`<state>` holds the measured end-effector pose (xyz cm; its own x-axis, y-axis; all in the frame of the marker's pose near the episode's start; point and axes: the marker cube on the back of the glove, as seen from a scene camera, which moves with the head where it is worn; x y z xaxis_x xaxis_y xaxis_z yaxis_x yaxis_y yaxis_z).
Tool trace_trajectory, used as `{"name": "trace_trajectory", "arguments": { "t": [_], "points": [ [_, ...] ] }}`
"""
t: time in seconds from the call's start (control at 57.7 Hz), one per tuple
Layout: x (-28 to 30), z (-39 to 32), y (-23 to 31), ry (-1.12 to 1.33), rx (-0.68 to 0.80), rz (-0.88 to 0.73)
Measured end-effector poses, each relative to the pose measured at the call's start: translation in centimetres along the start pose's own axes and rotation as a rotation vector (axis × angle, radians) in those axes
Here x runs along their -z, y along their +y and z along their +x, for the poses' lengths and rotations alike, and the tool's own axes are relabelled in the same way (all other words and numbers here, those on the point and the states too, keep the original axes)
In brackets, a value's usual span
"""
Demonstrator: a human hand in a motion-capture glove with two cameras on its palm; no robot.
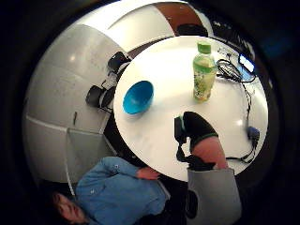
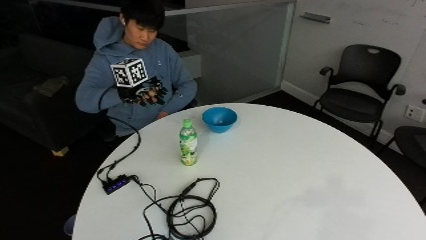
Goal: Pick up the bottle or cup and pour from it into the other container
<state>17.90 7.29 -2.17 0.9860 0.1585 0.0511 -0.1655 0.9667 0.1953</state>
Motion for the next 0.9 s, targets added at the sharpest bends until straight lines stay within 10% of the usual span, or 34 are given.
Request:
{"name": "trace_trajectory", "arguments": {
  "t": [0.901],
  "points": [
    [-12.3,10.8,-9.1,-0.822,0.068,0.058]
  ]
}}
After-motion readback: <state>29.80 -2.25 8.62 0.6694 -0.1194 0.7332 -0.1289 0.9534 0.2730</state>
